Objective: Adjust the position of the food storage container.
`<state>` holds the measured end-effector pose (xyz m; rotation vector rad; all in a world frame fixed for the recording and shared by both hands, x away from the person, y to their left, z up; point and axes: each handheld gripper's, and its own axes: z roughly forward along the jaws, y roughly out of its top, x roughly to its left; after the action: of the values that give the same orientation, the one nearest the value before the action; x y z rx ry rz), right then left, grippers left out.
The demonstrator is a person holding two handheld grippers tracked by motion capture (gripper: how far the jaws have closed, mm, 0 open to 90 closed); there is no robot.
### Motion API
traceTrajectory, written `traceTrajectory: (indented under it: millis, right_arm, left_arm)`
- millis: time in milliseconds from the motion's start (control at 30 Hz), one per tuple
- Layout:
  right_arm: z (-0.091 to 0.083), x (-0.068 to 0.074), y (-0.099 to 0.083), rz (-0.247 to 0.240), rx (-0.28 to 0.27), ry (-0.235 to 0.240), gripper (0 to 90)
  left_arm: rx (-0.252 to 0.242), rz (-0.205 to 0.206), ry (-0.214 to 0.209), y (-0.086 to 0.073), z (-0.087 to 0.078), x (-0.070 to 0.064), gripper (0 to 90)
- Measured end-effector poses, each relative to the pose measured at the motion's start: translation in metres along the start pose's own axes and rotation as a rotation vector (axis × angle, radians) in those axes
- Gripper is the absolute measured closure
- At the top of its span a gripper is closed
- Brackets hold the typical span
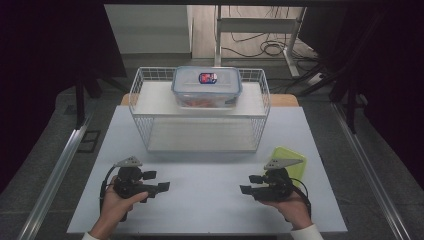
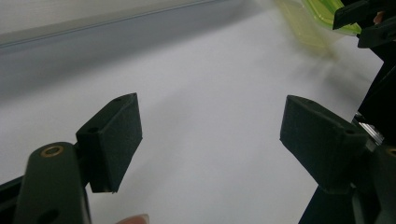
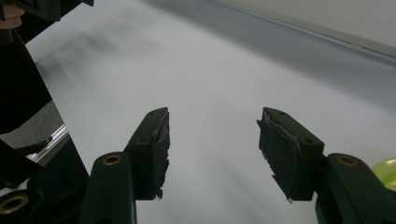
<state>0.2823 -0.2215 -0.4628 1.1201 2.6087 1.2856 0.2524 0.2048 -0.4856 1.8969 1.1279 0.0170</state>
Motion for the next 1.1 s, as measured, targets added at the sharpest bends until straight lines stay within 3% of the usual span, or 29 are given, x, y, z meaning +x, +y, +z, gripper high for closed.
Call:
traceTrajectory:
  millis: [167,333,500,733,933,1100]
  right_arm:
    - [-0.002,-0.004,-0.002,-0.002,0.009,-0.002,52.3]
    - [-0.015,-0.009,-0.001,-0.008,-0.005,-0.032,58.5]
    - [-0.033,-0.030,-0.003,0.047,-0.043,-0.088,59.8]
    - [-0.045,-0.049,-0.007,0.092,-0.063,-0.134,62.3]
    - [-0.065,-0.060,-0.019,0.119,-0.067,-0.181,84.8]
    - [-0.084,-0.064,-0.034,0.148,-0.079,-0.226,89.0]
  left_arm:
    - [0.010,-0.002,-0.001,-0.002,0.002,0.001,20.0]
    - [0.006,-0.002,-0.007,-0.002,0.001,0.001,19.8]
    - [0.014,-0.005,-0.005,-0.002,0.003,0.002,19.7]
    - [0.028,-0.001,-0.007,-0.003,0.006,0.001,19.4]
    - [0.024,-0.007,-0.008,-0.003,0.004,0.003,19.4]
    - [0.024,-0.007,-0.008,-0.003,0.004,0.003,19.4]
